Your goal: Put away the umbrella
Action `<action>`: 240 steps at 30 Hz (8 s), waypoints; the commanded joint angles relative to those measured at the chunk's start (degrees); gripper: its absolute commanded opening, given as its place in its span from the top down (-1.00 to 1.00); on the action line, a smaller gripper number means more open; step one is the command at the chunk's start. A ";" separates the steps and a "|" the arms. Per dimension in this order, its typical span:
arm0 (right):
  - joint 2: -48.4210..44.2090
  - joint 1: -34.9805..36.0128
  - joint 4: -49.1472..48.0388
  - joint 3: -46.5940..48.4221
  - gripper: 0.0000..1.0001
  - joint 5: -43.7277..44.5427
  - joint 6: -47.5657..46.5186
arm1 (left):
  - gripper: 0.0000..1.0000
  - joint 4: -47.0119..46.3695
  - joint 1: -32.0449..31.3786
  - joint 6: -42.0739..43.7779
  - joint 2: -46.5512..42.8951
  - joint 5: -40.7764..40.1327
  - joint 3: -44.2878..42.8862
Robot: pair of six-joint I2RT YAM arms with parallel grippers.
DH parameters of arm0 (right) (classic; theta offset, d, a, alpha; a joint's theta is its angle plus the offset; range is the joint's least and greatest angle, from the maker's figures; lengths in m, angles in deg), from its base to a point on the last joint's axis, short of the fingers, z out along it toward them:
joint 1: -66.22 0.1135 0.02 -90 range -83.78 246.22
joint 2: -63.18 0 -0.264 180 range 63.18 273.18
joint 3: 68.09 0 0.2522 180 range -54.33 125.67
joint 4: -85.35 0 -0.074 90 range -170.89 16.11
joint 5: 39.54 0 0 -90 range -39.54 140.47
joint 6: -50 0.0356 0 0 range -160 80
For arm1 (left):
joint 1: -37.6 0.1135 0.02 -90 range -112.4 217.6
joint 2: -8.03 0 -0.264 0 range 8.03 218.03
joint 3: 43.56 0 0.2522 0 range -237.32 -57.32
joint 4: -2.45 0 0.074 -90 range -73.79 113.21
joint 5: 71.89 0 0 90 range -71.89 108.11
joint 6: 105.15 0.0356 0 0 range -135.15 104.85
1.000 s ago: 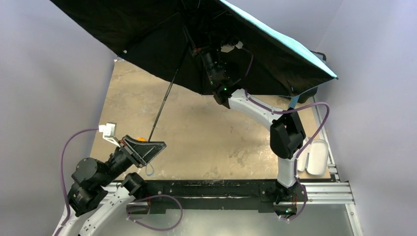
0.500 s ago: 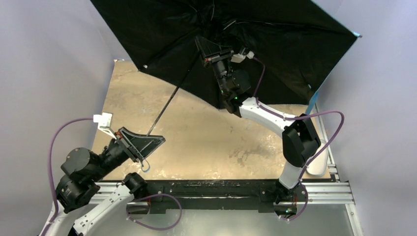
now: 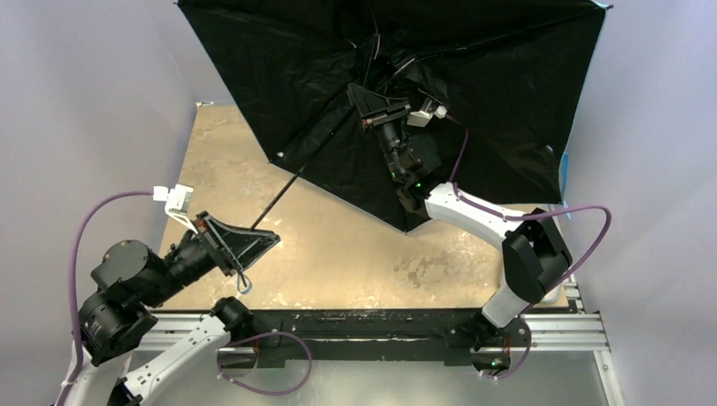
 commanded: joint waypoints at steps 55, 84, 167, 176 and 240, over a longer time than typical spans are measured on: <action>-3.13 9.15 17.99 7.85 1.00 -25.73 -31.80 | -0.79 -13.61 13.59 7.56 4.47 17.64 23.71; -4.89 6.45 -1.13 -20.39 1.00 -7.18 11.05 | -0.60 -90.60 13.43 -26.06 8.46 7.47 60.16; -18.31 9.02 83.51 41.78 -0.98 -56.66 -51.49 | 1.00 -46.75 21.58 1.71 20.78 5.37 27.98; -25.64 9.00 71.17 41.45 -0.98 -47.07 -50.67 | 1.00 -45.93 23.20 1.98 21.34 6.17 29.28; 7.72 -7.70 62.88 10.94 0.87 -54.49 -37.56 | 1.00 -82.78 23.16 -3.23 47.70 33.54 35.30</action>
